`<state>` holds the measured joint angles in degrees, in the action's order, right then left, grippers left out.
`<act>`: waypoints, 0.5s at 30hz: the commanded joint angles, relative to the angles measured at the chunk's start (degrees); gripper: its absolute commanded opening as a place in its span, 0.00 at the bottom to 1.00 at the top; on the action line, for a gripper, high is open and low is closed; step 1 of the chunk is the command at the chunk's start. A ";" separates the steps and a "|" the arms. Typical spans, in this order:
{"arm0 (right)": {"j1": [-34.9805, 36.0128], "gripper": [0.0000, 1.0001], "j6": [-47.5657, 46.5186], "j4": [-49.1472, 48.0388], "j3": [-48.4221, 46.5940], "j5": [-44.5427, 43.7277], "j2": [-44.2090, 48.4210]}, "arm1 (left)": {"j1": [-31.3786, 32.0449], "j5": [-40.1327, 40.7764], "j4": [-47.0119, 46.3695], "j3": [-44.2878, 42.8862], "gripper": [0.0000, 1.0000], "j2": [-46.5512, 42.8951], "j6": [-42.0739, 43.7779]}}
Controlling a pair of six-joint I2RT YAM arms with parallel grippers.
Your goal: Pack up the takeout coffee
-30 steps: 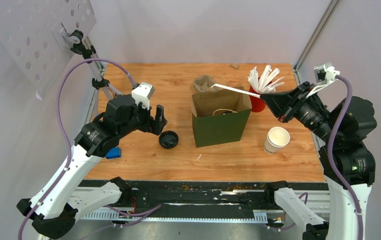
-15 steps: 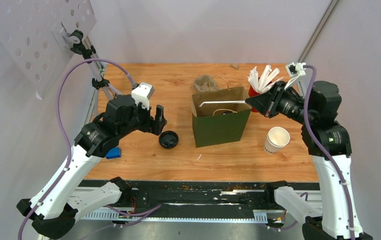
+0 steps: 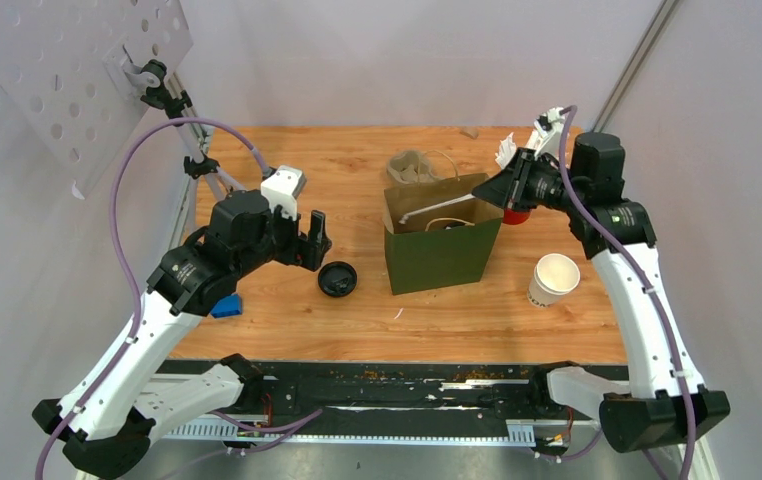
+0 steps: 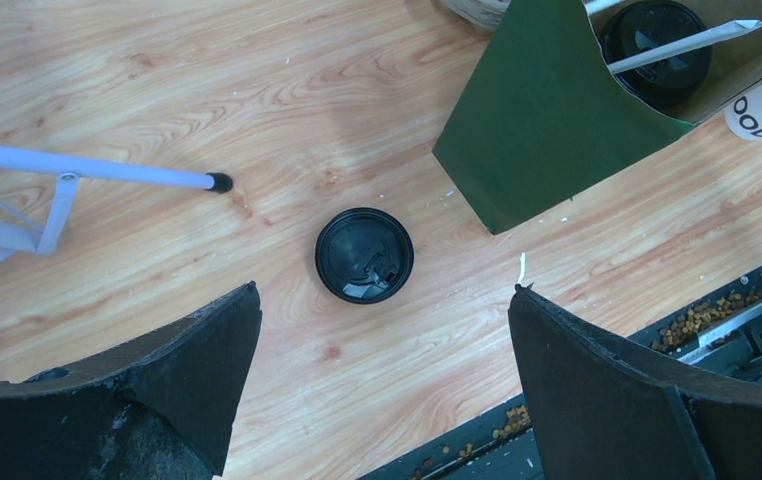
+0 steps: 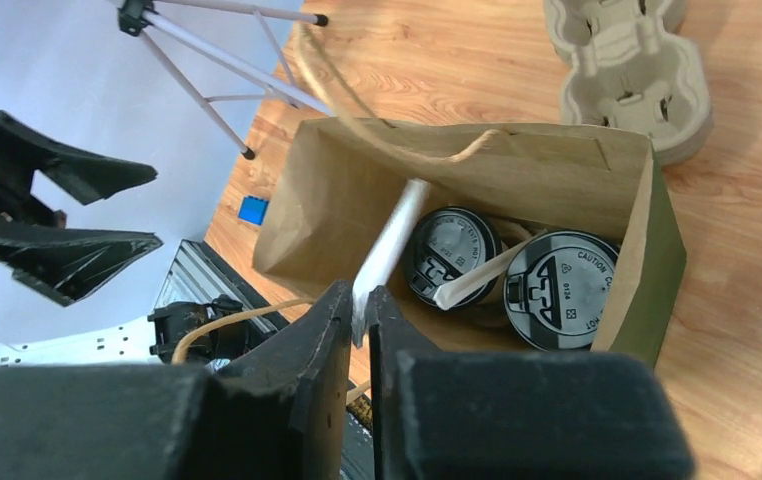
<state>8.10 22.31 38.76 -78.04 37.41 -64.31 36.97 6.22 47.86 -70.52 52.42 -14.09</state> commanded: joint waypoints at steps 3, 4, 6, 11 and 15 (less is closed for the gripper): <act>-0.01 0.28 -2.31 2.57 -5.74 0.20 -4.86 | -0.23 1.16 -0.13 -1.99 1.00 -0.97 0.50; -0.01 0.32 -2.70 3.23 -6.90 -0.02 -5.27 | -0.23 1.09 -0.13 -2.22 1.00 -0.96 0.65; -0.01 0.41 -3.61 4.74 -8.65 -1.47 -5.50 | -0.23 1.11 0.11 -2.83 1.00 -0.67 0.73; -0.01 0.63 -7.50 12.76 -13.06 -10.79 -5.17 | -0.23 0.58 -0.33 -4.26 1.00 0.35 0.39; -0.01 0.95 -11.62 17.65 -15.38 -16.27 -3.98 | -0.23 0.13 -0.91 -6.11 1.00 1.64 1.01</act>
<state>8.10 16.03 50.06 -89.67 28.95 -70.43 36.97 6.50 48.71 -73.01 53.10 -13.98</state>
